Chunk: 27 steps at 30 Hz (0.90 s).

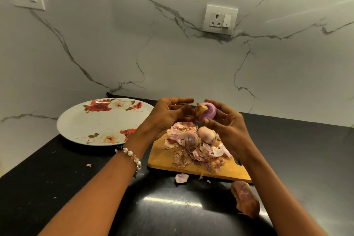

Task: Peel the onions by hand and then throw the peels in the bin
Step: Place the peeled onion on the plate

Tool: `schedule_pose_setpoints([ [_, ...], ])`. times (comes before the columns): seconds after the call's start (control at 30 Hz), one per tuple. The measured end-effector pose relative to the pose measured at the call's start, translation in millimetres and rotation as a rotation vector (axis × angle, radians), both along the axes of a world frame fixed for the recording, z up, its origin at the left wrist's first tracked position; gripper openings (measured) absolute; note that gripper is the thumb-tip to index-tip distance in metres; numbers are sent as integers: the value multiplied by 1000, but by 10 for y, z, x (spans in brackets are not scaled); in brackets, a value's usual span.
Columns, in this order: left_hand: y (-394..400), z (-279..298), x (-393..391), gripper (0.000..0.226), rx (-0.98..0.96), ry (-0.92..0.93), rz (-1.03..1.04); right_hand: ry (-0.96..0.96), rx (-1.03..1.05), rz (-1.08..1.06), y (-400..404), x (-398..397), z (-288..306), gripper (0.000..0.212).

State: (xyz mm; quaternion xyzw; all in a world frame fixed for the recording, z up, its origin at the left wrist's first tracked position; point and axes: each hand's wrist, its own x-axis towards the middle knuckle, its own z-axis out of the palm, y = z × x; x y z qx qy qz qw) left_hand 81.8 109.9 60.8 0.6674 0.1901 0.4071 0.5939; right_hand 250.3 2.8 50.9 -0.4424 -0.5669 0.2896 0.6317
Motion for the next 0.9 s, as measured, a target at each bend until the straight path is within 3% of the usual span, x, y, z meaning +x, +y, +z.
schedule_pose_setpoints([
  [0.17, 66, -20, -309, 25, 169, -18, 506, 17, -113, -27, 10, -183, 63, 64],
  [0.3, 94, -112, -792, 26, 385, 21, 753, 51, -222, -35, 132, -531, 153, 66],
  [0.47, 191, -238, -1363, 24, 467, 76, 1033, -172, -289, -57, 554, -1055, 199, 61],
  [0.57, 260, -289, -1474, 24, 457, 96, 1105, -372, -323, -150, 880, -1294, 162, 65],
  [0.77, 295, -310, -1422, 21, 527, 214, 1086, -591, -411, -242, 1288, -1583, -58, 65],
  [0.9, 300, -313, -1440, 21, 509, 226, 1111, -804, -448, -196, 1346, -1654, -92, 82],
])
